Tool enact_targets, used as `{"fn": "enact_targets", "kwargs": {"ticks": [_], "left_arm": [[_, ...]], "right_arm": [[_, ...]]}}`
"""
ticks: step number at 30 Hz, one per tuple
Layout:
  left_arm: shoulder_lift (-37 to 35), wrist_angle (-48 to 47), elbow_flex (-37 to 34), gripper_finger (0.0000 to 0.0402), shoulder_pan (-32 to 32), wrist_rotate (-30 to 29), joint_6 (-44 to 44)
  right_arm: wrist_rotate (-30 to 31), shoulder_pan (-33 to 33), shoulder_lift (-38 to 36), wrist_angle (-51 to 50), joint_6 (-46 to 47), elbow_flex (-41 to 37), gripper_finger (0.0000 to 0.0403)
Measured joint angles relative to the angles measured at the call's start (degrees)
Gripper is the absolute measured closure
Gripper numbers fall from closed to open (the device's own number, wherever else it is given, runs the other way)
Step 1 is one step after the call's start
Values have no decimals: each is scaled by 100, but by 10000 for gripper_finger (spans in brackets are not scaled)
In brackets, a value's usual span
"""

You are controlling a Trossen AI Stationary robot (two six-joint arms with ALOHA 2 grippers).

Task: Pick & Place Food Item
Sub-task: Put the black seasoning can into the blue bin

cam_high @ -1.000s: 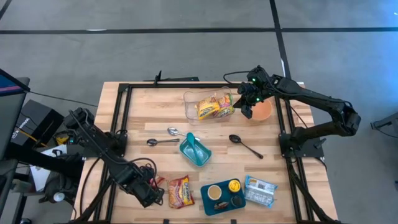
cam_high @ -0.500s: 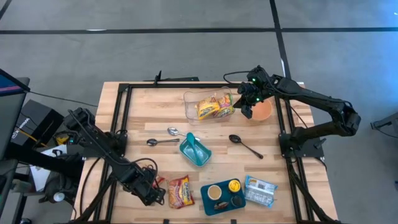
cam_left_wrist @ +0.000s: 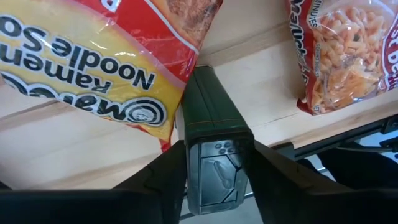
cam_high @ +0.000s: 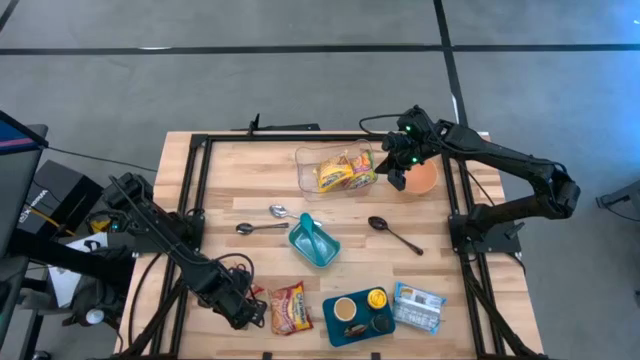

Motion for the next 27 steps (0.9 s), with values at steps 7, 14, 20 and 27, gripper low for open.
{"fn": "enact_targets", "kwargs": {"ticks": [7,14,20,27], "left_arm": [[0,-64,2,251,0,0,-176],[11,-144,0,246,0,0,-328],[11,-97,0,253,-2,-2,-346],[11,-28,0,239,0,-2,-321]], "right_arm": [[0,0,0,0,0,0,392],[0,0,0,1,0,0,392],[1,0,0,2,-2,0,392],[0,2,0,2,-2,0,392]]}}
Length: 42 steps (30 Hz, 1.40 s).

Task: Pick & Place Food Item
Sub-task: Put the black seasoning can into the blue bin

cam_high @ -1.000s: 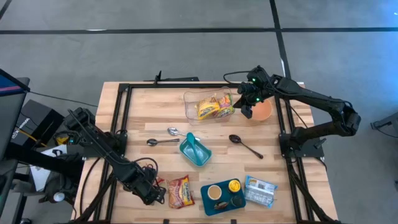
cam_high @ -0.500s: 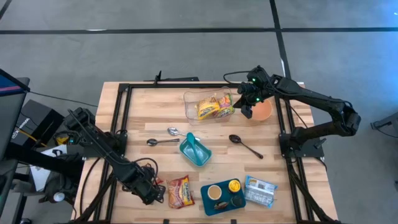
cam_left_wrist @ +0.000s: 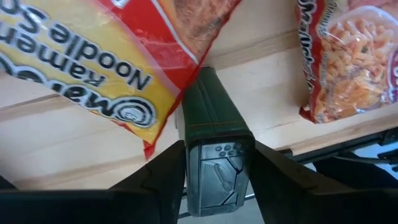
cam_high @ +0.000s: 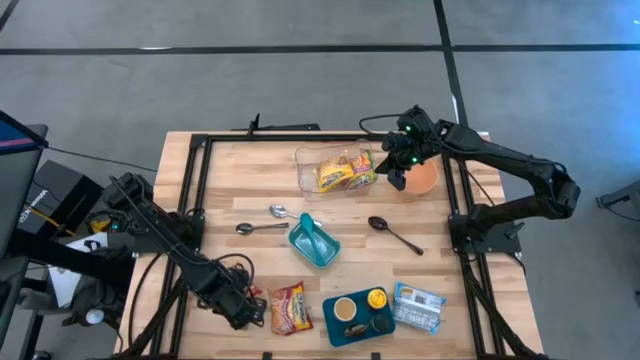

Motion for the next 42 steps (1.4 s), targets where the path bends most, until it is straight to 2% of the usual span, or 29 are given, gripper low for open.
{"fn": "enact_targets", "kwargs": {"ticks": [4,11,14,23,32,37,42], "left_arm": [[0,135,0,233,0,-40,30],[0,254,0,231,-50,-579,199],[0,210,0,233,-50,-500,414],[-7,-76,7,254,-39,-240,346],[-4,-480,-9,247,-39,-236,302],[-2,-629,-7,257,-37,-80,208],[-2,-512,-7,257,-37,-66,208]], "right_arm": [[2,0,0,0,0,0,392],[2,0,0,0,0,0,392],[2,0,0,0,0,0,392],[2,0,0,13,0,0,392],[2,-1,0,23,0,0,392],[2,-1,0,42,0,0,392],[2,-1,0,42,-1,-1,392]]}}
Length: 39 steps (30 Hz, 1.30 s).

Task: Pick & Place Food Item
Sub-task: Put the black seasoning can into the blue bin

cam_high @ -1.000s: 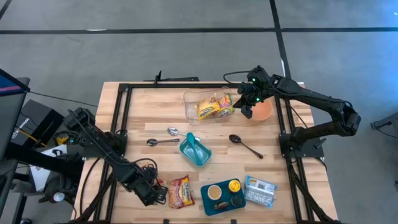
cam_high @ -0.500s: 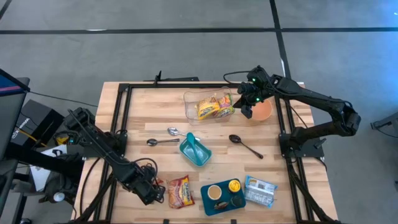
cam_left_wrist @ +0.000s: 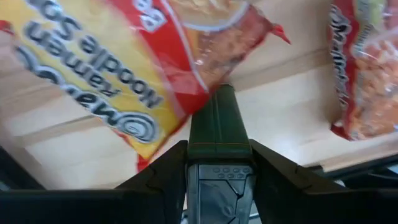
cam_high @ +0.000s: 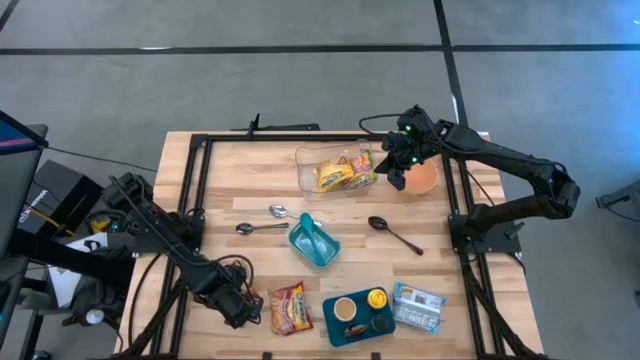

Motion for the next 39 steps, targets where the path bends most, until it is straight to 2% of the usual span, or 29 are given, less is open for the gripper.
{"fn": "enact_targets", "kwargs": {"ticks": [7,17,39], "left_arm": [[0,105,0,244,-2,293,-3],[0,458,7,250,-2,275,0],[122,475,26,261,0,247,-61]], "right_arm": [[0,1,0,0,1,-1,392],[0,-1,0,0,1,-1,392],[0,1,0,0,1,-1,392]]}}
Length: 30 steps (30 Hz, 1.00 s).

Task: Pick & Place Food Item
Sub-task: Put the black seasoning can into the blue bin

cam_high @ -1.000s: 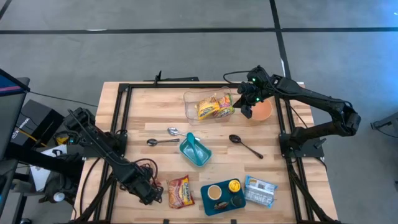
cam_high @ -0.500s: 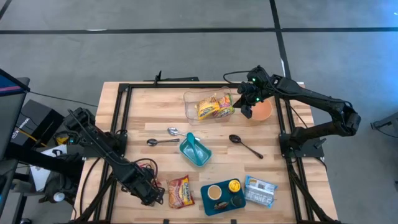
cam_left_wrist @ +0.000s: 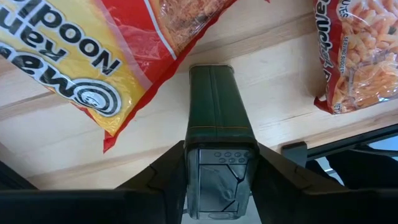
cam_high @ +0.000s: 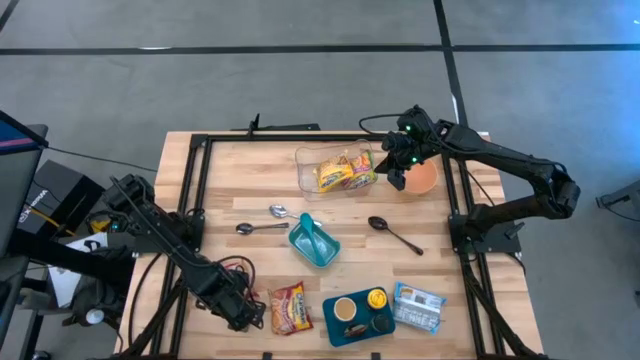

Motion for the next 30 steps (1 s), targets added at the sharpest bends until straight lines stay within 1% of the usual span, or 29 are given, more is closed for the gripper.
{"fn": "enact_targets", "kwargs": {"ticks": [19,30], "left_arm": [[-19,22,-16,263,0,-5,-27],[-588,64,-31,263,-2,-73,-33]], "right_arm": [[0,-1,0,44,0,0,392],[0,-2,0,87,0,0,392]]}}
